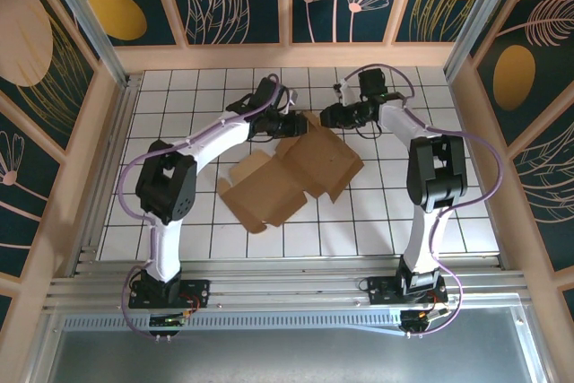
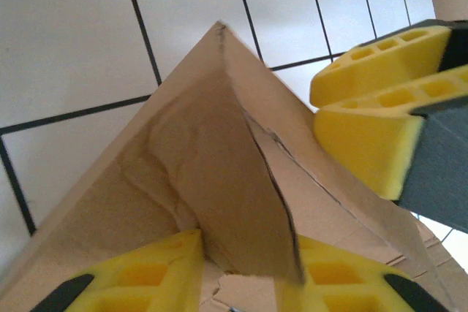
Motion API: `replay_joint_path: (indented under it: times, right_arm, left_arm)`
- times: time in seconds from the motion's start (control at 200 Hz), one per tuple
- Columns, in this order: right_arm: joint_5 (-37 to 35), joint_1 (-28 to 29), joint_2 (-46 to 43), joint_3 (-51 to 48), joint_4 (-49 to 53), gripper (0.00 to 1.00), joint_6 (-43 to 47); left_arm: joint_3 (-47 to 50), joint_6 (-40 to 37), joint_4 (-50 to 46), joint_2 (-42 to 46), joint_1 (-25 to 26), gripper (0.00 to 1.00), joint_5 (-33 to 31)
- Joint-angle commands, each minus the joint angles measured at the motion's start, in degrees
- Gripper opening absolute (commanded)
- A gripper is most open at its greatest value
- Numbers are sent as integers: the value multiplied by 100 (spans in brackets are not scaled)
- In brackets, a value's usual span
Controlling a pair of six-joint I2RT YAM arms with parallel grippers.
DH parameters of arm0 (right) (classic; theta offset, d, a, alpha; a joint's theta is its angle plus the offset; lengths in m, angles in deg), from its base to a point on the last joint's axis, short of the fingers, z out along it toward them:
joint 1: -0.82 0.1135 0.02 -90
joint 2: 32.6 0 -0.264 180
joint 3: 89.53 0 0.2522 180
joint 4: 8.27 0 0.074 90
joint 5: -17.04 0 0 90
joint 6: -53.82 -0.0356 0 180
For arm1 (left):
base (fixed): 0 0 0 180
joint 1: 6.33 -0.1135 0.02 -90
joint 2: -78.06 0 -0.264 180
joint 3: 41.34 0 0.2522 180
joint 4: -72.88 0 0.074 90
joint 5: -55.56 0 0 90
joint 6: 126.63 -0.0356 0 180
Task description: Fold the paper box
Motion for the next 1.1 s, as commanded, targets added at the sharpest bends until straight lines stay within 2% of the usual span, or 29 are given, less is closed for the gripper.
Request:
replay_joint_path:
  times: [0.0,0.125,0.245,0.415,0.481,0.556,0.651,0.776,0.911,1.026,1.096]
  right_arm:
    - [-148,146,-22,-32,297,39,198]
    - [145,201,-44,-17,339,40,256]
    - [158,201,-187,-84,344,49,141]
    - [-804,191,-853,-621,21,69,214]
    - [-1362,193,-954,-706,70,76,423]
    - [-1845,180,-859,-641,276,79,624]
    - [-2106,192,-533,-376,645,80,812]
    - [-2200,275,-175,-192,779,78,917]
    - [-2195,446,249,50,939,69,1013]
    - [-2597,642,514,143,1004,61,1121]
    - [-2903,707,620,234,1036,53,1151]
  left_arm:
    - [563,-503,533,555,-28,33,-107]
    - [1276,-525,1295,965,-185,36,72]
    - [1619,-509,1635,1068,-314,33,128]
    - [1720,-598,1622,1012,-336,36,308]
    - [1704,-790,1412,1145,-342,40,29]
    - [1682,-1055,1111,1366,-352,43,-433]
    - [1457,-1234,456,1406,-472,46,-913]
    - [1148,-1448,-365,1172,-706,49,-817]
    - [842,-1709,-924,743,-790,51,-473]
    - [755,-1641,-886,622,-790,52,-287]
    - [779,-1583,-768,660,-790,53,-278]
